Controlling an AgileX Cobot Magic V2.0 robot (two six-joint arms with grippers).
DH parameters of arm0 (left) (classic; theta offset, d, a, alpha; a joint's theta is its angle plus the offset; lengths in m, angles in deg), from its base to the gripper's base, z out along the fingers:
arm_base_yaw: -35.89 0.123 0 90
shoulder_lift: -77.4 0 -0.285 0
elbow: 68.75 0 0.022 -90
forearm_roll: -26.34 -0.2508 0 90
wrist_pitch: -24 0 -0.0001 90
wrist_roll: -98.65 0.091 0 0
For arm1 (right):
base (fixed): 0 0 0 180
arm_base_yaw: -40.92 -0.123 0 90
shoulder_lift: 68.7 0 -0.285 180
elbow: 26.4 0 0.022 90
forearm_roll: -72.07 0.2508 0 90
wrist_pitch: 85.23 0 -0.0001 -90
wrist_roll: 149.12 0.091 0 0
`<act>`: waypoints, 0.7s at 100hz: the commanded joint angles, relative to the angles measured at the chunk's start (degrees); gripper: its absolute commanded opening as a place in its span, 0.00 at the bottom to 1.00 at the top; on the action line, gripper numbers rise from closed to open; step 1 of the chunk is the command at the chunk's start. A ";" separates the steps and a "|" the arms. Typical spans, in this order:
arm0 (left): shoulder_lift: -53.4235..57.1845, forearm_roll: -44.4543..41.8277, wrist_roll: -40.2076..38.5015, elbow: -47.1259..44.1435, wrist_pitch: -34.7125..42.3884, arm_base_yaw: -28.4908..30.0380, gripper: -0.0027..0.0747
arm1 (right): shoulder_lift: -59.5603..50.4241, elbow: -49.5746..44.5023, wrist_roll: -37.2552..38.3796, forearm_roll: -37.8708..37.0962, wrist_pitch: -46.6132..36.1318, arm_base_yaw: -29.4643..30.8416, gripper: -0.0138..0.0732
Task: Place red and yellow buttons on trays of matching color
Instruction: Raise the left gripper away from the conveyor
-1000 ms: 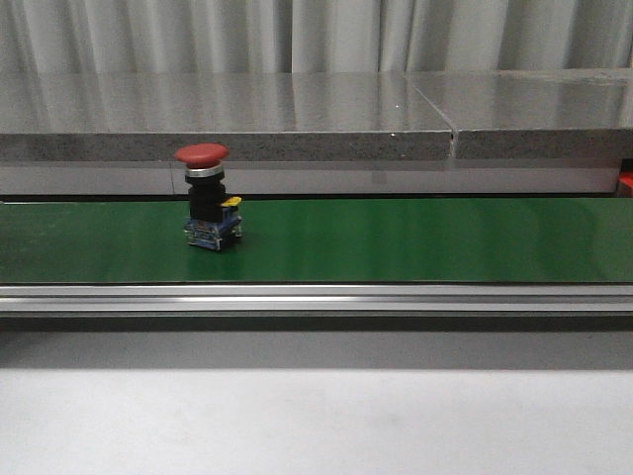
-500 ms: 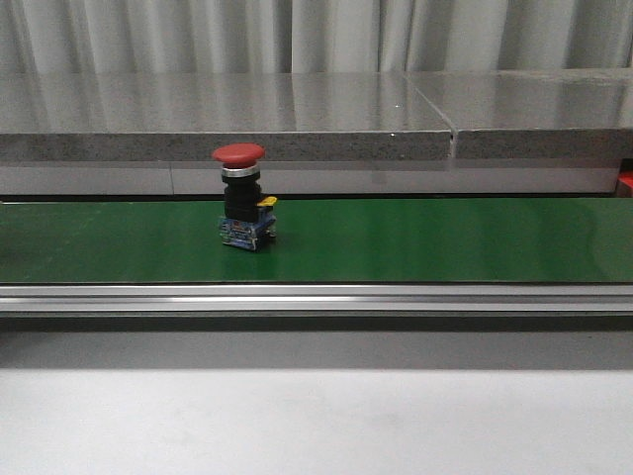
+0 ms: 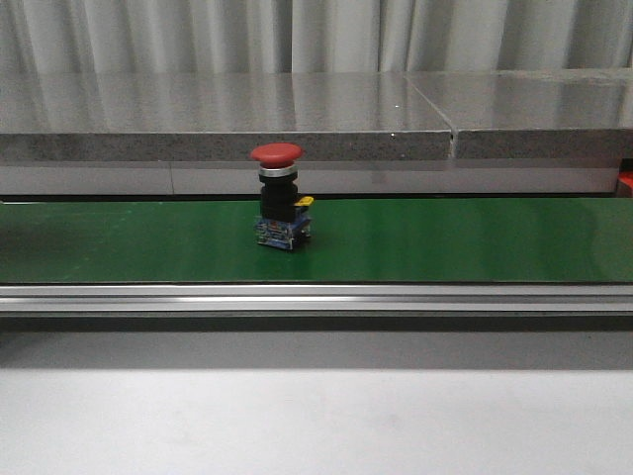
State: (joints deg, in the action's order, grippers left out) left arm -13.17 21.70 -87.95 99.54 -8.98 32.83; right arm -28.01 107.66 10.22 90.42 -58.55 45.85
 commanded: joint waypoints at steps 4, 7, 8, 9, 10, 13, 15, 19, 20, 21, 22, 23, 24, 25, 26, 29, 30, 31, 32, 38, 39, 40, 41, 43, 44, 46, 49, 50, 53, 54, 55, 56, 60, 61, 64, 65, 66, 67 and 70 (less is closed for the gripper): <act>7.36 0.33 0.02 1.80 3.79 -2.35 0.93 | -0.04 1.40 -0.40 0.47 -3.60 0.04 0.08; 9.13 0.33 0.02 1.57 3.89 -2.81 0.93 | -0.04 1.40 -0.40 0.47 -3.60 0.04 0.08; 9.49 0.33 0.02 1.49 3.89 -3.00 0.93 | -0.04 1.40 -0.40 0.47 -3.60 0.04 0.08; 9.85 0.33 0.02 1.31 3.89 -3.02 0.93 | -0.04 1.40 -0.40 0.47 -3.60 0.04 0.08; 10.58 0.33 0.02 1.28 3.89 -3.13 0.93 | -0.04 1.40 -0.40 0.47 -3.60 0.04 0.08; 12.07 0.33 0.02 0.88 3.89 -3.47 0.93 | -0.04 1.40 -0.40 0.47 -3.60 0.04 0.08; 13.19 0.33 0.02 0.51 3.89 -3.67 0.93 | -0.04 1.40 -0.40 0.47 -3.60 0.04 0.08; 15.57 0.33 0.02 -0.26 3.89 -3.78 0.93 | -0.04 1.40 -0.40 0.47 -3.60 0.04 0.08; 15.97 0.33 0.02 -0.41 3.89 -3.89 0.93 | -0.04 1.40 -0.40 0.47 -3.60 0.04 0.08; 16.76 0.33 0.02 -0.70 3.89 -3.87 0.93 | -0.04 1.40 -0.40 0.47 -3.60 0.04 0.08; 17.16 0.33 0.02 -0.86 3.89 -3.87 0.93 | -0.04 1.40 -0.40 0.47 -3.60 0.04 0.08; 17.56 0.33 0.02 -1.18 3.93 -3.87 0.93 | -0.04 1.40 -0.40 0.47 -3.60 0.04 0.08; 18.36 0.33 0.02 -1.35 3.93 -3.90 0.93 | -0.04 1.40 -0.40 0.47 -3.60 0.04 0.08; 18.76 0.33 0.02 -1.70 3.93 -3.90 0.93 | -0.04 1.40 -0.40 0.47 -3.60 0.04 0.08; 19.57 0.33 0.02 -1.88 4.06 -3.90 0.93 | -0.04 1.40 -0.40 0.47 -3.60 0.04 0.08; 21.26 0.33 0.02 -2.68 4.19 -3.90 0.93 | -0.04 1.40 -0.40 0.47 -3.60 0.04 0.08; 22.11 0.33 0.02 -3.14 4.31 -3.90 0.93 | -0.04 1.40 -0.40 0.47 -3.60 0.04 0.08; 22.52 0.33 0.02 -3.39 4.40 -3.90 0.93 | -0.04 1.40 -0.40 0.47 -3.60 0.04 0.08; 22.93 0.33 0.02 -3.88 4.43 -3.90 0.93 | -0.04 1.40 -0.40 0.47 -3.60 0.04 0.08; 26.89 0.33 0.02 -6.09 4.95 -3.90 0.93 | -0.04 1.40 -0.40 0.47 -3.60 0.04 0.08; 27.32 0.33 0.02 -6.68 4.98 -3.90 0.93 | -0.04 1.40 -0.40 0.47 -3.60 0.04 0.08; 28.18 0.33 0.02 -6.99 5.08 -3.90 0.93 | -0.04 1.40 -0.40 0.47 -3.60 0.04 0.08; 28.62 0.33 0.02 -7.30 5.25 -3.90 0.93 | -0.04 1.40 -0.40 0.47 -3.60 0.04 0.08; 29.96 0.33 0.02 -8.26 5.46 -3.90 0.93 | -0.04 1.40 -0.40 0.47 -3.60 0.04 0.08; 30.41 0.33 0.02 -8.92 5.51 -3.90 0.93 | -0.04 1.40 -0.40 0.47 -3.60 0.04 0.08; 31.78 0.33 0.02 -9.94 5.63 -3.90 0.93 | -0.04 1.40 -0.40 0.47 -3.60 0.04 0.08; 33.54 0.43 0.02 -11.30 5.77 -3.90 0.93 | -0.04 1.40 -0.40 0.47 -3.60 0.04 0.08; 34.35 0.43 0.02 -11.64 5.77 -3.90 0.93 | -0.04 1.40 -0.40 0.47 -3.60 0.04 0.08; 36.00 0.43 0.02 -13.37 5.77 -3.90 0.93 | -0.04 1.40 -0.40 0.47 -3.60 0.04 0.08; 36.89 0.45 0.02 -13.72 5.77 -3.90 0.93 | -0.04 1.40 -0.40 0.47 -3.60 0.04 0.08; 37.34 0.58 0.02 -14.06 5.77 -3.90 0.93 | -0.04 1.40 -0.40 0.47 -3.60 0.04 0.08; 37.77 0.71 0.02 -14.79 5.77 -3.90 0.93 | -0.04 1.40 -0.40 0.47 -3.60 0.04 0.08; 40.38 0.87 0.02 -16.97 5.77 -3.90 0.93 | -0.04 1.40 -0.40 0.47 -3.60 0.04 0.08; 41.25 1.01 0.02 -17.33 5.77 -3.90 0.93 | -0.04 1.40 -0.40 0.47 -3.60 0.04 0.08; 42.91 1.25 0.02 -18.79 5.66 -3.90 0.93 | -0.04 1.40 -0.40 0.47 -3.60 0.04 0.08; 43.32 1.23 0.02 -19.52 5.66 -3.90 0.92 | -0.04 1.40 -0.40 0.47 -3.60 0.04 0.08; 44.15 1.28 0.02 -19.88 5.66 -3.90 0.92 | -0.04 1.40 -0.40 0.47 -3.60 0.04 0.08; 44.57 1.28 0.02 -20.62 5.56 -3.90 0.92 | -0.04 1.40 -0.40 0.47 -3.60 0.04 0.08; 46.20 1.28 0.02 -22.03 5.55 -3.90 0.90 | -0.04 1.40 -0.40 0.47 -3.69 0.04 0.08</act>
State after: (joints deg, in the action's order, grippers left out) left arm 28.54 22.27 -87.95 79.88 -7.49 29.37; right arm -28.01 107.66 10.22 90.42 -58.55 45.85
